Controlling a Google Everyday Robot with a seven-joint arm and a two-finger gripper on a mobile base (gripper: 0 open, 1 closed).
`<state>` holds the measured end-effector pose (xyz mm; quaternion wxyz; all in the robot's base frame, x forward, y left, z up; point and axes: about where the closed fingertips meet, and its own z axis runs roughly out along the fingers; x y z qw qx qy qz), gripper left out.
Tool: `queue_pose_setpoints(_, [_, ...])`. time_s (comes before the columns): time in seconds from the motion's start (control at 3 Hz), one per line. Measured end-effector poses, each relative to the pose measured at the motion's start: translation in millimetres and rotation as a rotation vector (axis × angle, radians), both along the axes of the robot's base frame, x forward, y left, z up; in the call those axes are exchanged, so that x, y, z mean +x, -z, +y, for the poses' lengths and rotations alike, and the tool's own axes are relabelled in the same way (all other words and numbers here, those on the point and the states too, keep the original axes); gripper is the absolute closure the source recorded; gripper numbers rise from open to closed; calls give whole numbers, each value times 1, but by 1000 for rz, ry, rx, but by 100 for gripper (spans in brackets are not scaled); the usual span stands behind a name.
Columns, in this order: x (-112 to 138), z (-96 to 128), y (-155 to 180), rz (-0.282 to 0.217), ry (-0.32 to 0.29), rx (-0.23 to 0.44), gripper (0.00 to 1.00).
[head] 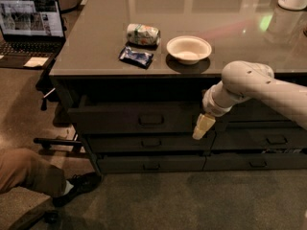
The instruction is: Open top drawer
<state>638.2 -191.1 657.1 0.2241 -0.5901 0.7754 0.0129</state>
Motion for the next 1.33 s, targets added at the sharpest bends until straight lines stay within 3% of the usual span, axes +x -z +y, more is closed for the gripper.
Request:
queue_pose_setpoints(0.33, [2, 1, 11, 42, -27, 6, 0])
queue_pose_setpoints(1.0, [-12, -4, 2, 61, -23, -16, 41])
queue_pose_setpoints(1.33, [-23, -5, -3, 64, -20, -29, 43])
